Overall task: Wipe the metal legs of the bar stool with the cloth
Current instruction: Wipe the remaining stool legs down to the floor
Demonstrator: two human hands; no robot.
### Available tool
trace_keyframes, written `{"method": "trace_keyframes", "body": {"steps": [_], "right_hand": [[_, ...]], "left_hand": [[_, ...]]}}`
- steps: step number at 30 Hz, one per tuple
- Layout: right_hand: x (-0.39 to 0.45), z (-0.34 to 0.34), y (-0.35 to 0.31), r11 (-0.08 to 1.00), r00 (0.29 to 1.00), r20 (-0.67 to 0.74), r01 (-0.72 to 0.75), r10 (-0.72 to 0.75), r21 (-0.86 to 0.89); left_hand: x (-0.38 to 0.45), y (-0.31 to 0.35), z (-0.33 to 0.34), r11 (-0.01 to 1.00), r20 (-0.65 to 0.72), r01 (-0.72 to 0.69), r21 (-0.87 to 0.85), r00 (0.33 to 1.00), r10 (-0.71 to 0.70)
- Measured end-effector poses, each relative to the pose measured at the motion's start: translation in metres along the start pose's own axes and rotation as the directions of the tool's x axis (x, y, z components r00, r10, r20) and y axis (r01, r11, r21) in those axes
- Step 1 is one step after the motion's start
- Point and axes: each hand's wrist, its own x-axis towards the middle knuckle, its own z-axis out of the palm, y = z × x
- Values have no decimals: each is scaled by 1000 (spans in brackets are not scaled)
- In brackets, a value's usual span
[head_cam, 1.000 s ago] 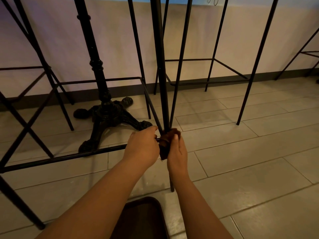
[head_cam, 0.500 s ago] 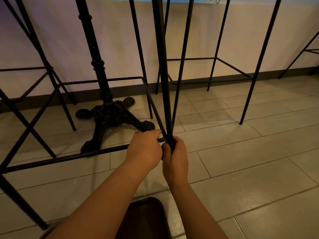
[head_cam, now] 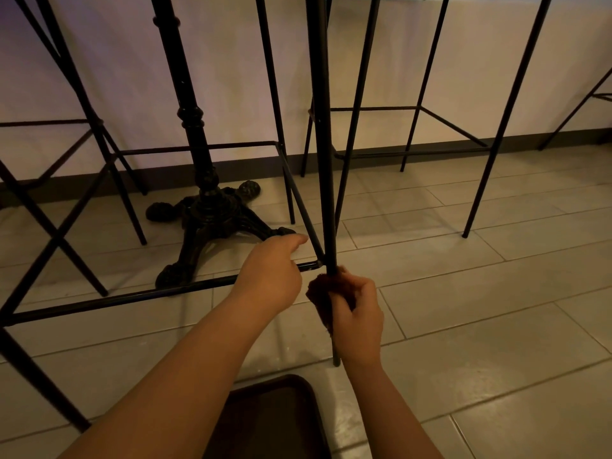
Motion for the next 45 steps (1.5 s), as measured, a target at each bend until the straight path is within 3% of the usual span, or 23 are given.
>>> {"method": "trace_keyframes", "body": {"steps": [2,4,8,14,17,22,26,30,33,36,39,42,45], "right_hand": [[-5,1,-7,987,980,-146,121,-136,-108],[-5,6,-15,939,929,-195,276,-315,-204],[5,25,-28,824,843,-151,442,-517,-355],[4,26,-8,721,795,-20,540,-607,-434],[-3,21,1,767,844,-13,481,-537,-425],[-1,20,-8,861,875,-159,392,-458,-325],[0,19,-12,866,859,-197,412,-472,-283],[7,21,-15,885,864,-226,397,-450,-243],[7,22,-10,955,914,-281,260,-291,-142],[2,20,1,998,945,-326,43,-24,50],[-5,15,10,933,927,-260,-186,270,307],[-2,8,9,854,875,-278,-241,396,461],[7,9,2,901,864,-384,-160,325,403]], "left_hand": [[-3,-1,-2,1000,-34,-2,29,999,3],[-4,-1,-5,998,-37,32,61,999,-30],[-3,-1,-11,992,-33,124,22,992,-124],[1,-5,-17,991,8,134,-25,991,-134],[-1,-7,-16,993,14,115,-13,993,-114],[0,-8,-15,997,3,67,32,998,-68],[1,3,-14,968,30,1,252,1000,-9],[0,13,-11,872,60,-78,483,997,56],[-1,13,-10,844,49,-90,529,996,76],[1,13,-10,824,52,-89,559,996,72],[2,13,-10,798,53,-97,596,995,81],[4,10,-8,795,25,-113,596,992,122],[7,11,-2,822,7,-152,548,984,177]]}}
